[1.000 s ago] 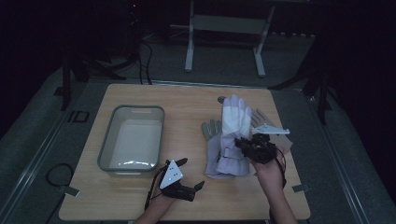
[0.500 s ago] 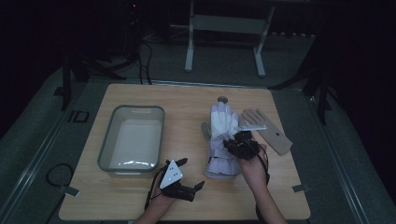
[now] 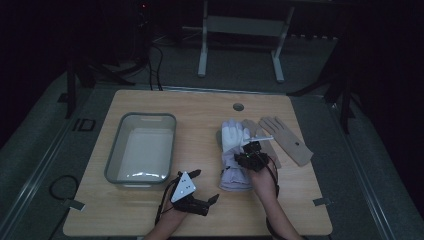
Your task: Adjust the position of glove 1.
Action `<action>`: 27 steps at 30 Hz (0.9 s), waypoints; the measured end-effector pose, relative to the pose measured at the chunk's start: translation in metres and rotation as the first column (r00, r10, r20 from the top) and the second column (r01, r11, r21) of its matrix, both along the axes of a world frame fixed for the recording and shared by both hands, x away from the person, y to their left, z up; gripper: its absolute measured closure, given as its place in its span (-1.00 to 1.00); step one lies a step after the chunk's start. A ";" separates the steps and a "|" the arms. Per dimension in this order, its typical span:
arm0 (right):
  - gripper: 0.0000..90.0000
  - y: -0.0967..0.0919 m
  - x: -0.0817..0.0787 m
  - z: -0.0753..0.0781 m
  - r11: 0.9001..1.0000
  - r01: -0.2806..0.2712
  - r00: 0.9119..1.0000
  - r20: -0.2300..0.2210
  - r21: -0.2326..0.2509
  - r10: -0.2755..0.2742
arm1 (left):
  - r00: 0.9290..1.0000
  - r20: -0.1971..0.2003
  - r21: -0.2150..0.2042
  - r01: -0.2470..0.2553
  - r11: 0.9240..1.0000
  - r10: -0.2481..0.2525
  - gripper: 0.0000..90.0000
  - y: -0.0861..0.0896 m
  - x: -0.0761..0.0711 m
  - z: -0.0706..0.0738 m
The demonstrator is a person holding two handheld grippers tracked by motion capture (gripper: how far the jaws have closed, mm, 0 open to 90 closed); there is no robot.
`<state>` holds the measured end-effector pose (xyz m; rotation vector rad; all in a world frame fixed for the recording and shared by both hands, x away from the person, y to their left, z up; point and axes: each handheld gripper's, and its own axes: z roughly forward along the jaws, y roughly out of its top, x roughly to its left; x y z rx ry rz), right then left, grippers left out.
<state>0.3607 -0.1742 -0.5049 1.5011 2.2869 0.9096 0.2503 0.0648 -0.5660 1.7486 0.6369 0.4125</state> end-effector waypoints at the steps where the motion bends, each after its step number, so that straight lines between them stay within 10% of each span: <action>1: 0.67 0.001 0.000 0.000 1.000 0.000 1.000 0.003 -0.006 0.000 | 1.000 0.000 0.000 0.000 1.000 0.000 -1.00 0.000 0.000 0.000; 11: 0.48 0.002 0.000 0.003 0.999 -0.027 0.999 0.033 -0.017 0.028 | 1.000 0.000 0.005 -0.005 1.000 0.005 -1.00 0.000 0.000 0.000; 18: -0.19 -0.011 -0.010 0.020 0.995 -0.086 0.987 0.142 0.039 0.080 | 1.000 -0.022 -0.009 -0.017 1.000 0.016 -1.00 0.001 0.002 0.000; 22: -0.67 -0.023 -0.017 0.027 0.979 -0.190 0.970 0.166 0.068 0.176 | 1.000 -0.013 0.008 -0.019 1.000 0.020 -1.00 -0.001 0.001 0.000; 27: -0.67 -0.044 -0.026 0.026 0.951 -0.290 0.946 0.185 0.110 0.267 | 0.998 -0.062 0.016 -0.012 1.000 0.013 -1.00 -0.004 0.003 0.001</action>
